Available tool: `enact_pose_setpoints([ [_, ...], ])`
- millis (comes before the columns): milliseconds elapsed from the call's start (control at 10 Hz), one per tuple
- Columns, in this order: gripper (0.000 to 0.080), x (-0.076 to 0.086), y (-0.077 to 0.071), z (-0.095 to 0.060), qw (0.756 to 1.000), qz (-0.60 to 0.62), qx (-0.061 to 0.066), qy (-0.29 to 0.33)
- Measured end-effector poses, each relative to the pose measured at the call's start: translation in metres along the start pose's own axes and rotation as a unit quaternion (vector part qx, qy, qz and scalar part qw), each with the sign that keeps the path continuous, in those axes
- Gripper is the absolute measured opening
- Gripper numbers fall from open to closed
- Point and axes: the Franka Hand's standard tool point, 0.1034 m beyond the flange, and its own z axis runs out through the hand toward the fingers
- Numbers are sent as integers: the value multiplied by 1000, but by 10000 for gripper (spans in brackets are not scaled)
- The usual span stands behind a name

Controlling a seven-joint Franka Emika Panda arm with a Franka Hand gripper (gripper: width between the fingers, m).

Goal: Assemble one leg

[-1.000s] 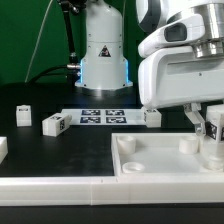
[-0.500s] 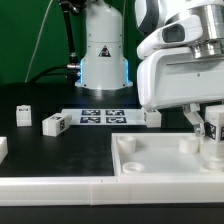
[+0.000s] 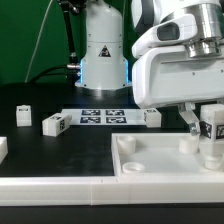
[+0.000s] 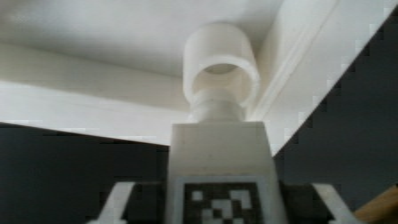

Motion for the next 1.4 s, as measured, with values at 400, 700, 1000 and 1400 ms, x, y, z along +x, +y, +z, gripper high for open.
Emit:
enact_pose_setpoints([
  [400, 287, -5, -5, 1, 1000, -3, 2, -3],
  [700, 287, -10, -8, 3, 1000, -5, 3, -7],
  [1000, 287, -14, -8, 4, 1000, -5, 4, -10],
  [1400, 287, -18, -5, 11, 1000, -4, 2, -6],
])
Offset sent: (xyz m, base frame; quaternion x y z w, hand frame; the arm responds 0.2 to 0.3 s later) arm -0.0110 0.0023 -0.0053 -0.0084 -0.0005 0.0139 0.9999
